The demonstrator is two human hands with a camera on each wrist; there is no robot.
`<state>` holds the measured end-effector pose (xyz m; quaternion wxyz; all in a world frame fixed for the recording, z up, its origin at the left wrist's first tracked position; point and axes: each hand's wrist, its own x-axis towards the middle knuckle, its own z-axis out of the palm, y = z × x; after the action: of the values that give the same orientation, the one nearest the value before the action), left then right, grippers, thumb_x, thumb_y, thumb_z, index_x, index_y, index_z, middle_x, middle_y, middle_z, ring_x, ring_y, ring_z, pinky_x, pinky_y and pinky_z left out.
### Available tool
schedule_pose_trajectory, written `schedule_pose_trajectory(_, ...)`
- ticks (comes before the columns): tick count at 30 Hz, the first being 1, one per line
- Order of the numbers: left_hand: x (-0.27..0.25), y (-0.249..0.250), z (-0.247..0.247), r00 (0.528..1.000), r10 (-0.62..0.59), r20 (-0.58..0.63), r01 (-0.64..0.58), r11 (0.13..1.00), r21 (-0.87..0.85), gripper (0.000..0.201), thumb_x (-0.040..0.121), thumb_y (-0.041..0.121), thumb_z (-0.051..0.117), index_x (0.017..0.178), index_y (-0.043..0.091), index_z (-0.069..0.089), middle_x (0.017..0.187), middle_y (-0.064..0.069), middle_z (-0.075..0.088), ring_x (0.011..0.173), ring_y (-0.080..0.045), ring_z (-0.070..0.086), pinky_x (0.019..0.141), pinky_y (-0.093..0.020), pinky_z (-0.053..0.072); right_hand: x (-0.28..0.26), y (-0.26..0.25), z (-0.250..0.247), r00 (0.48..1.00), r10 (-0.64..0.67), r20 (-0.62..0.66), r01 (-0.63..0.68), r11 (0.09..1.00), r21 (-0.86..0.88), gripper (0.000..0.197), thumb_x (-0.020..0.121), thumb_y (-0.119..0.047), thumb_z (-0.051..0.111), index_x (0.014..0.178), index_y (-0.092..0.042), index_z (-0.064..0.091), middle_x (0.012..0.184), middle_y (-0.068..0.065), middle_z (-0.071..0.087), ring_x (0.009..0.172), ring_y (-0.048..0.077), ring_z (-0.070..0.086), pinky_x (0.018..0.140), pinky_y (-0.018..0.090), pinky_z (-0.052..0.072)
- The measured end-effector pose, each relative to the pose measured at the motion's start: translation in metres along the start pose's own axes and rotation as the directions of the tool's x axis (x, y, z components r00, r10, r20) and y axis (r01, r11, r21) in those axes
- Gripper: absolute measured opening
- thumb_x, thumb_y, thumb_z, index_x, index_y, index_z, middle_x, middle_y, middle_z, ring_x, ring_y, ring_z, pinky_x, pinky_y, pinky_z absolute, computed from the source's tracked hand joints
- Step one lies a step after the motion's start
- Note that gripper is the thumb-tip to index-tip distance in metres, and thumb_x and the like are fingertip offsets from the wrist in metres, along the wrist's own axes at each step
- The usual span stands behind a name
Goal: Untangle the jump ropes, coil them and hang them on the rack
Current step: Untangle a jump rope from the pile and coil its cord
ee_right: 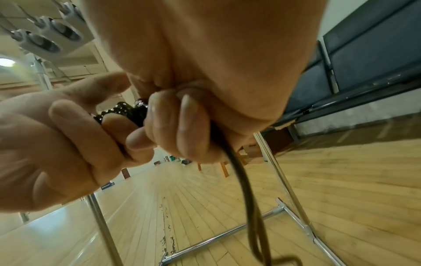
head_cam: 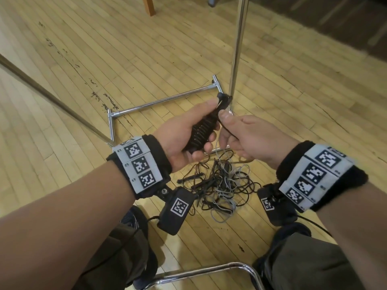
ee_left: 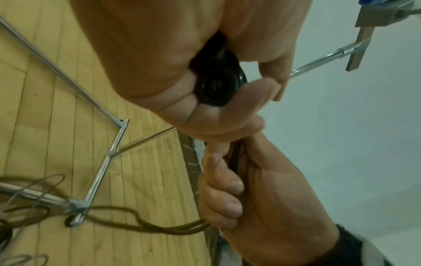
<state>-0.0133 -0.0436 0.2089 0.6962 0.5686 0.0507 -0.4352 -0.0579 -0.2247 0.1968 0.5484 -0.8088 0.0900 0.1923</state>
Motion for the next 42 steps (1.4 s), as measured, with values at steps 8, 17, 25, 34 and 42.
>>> schedule_pose_trajectory(8,0.000,0.001,-0.004,0.996,0.016,-0.088,-0.010,0.998,0.067,0.031,0.104,0.035,0.051,0.099,0.006,0.060,0.071,-0.007,0.055,0.049,-0.016,0.048,0.033,-0.019,0.032,0.000,0.004,0.002,0.995,-0.010,0.097,-0.004,0.991,0.137,0.039,0.112,-0.037,0.037,0.106,-0.010,0.065,0.064,0.007,0.054,0.051,0.022,0.050,0.046,0.031,0.031)
schedule_pose_trajectory(17,-0.001,0.000,-0.007,0.994,0.089,-0.067,-0.070,0.968,0.241,0.026,0.100,0.028,0.053,0.097,0.004,0.062,0.064,-0.005,0.057,0.046,-0.018,0.050,0.034,-0.020,0.034,-0.004,-0.005,0.015,1.000,-0.012,0.014,0.009,0.972,0.235,0.062,0.097,-0.060,0.037,0.101,-0.005,0.065,0.071,0.006,0.063,0.056,0.024,0.053,0.054,0.038,0.040)
schedule_pose_trajectory(25,0.003,-0.005,-0.002,0.990,0.132,-0.039,-0.085,0.812,0.577,0.020,0.100,0.026,0.055,0.091,0.010,0.062,0.061,-0.003,0.064,0.048,-0.027,0.057,0.041,-0.025,0.042,-0.004,-0.004,0.026,0.981,0.059,-0.183,0.003,0.947,0.321,0.072,0.099,-0.073,0.036,0.068,-0.009,0.049,0.052,0.005,0.037,0.034,0.009,0.034,0.036,0.019,0.029)
schedule_pose_trajectory(34,0.003,-0.002,0.000,0.971,0.238,-0.028,-0.129,0.615,0.778,0.020,0.099,0.034,0.056,0.089,0.017,0.063,0.060,-0.002,0.070,0.038,-0.018,0.060,0.040,-0.024,0.044,-0.004,-0.002,0.026,0.976,0.085,-0.199,-0.014,0.942,0.334,0.067,0.100,-0.070,0.039,0.070,-0.012,0.056,0.047,-0.003,0.038,0.033,0.006,0.037,0.034,0.015,0.031)
schedule_pose_trajectory(42,0.002,0.000,-0.003,0.956,0.293,-0.002,-0.142,0.469,0.872,0.020,0.100,0.041,0.057,0.092,0.024,0.062,0.058,0.004,0.069,0.042,-0.009,0.065,0.042,-0.021,0.047,-0.004,-0.003,0.025,0.972,0.185,-0.146,-0.110,0.904,0.412,0.063,0.096,-0.073,0.046,0.084,-0.013,0.063,0.052,-0.003,0.035,0.035,0.008,0.032,0.038,0.021,0.020)
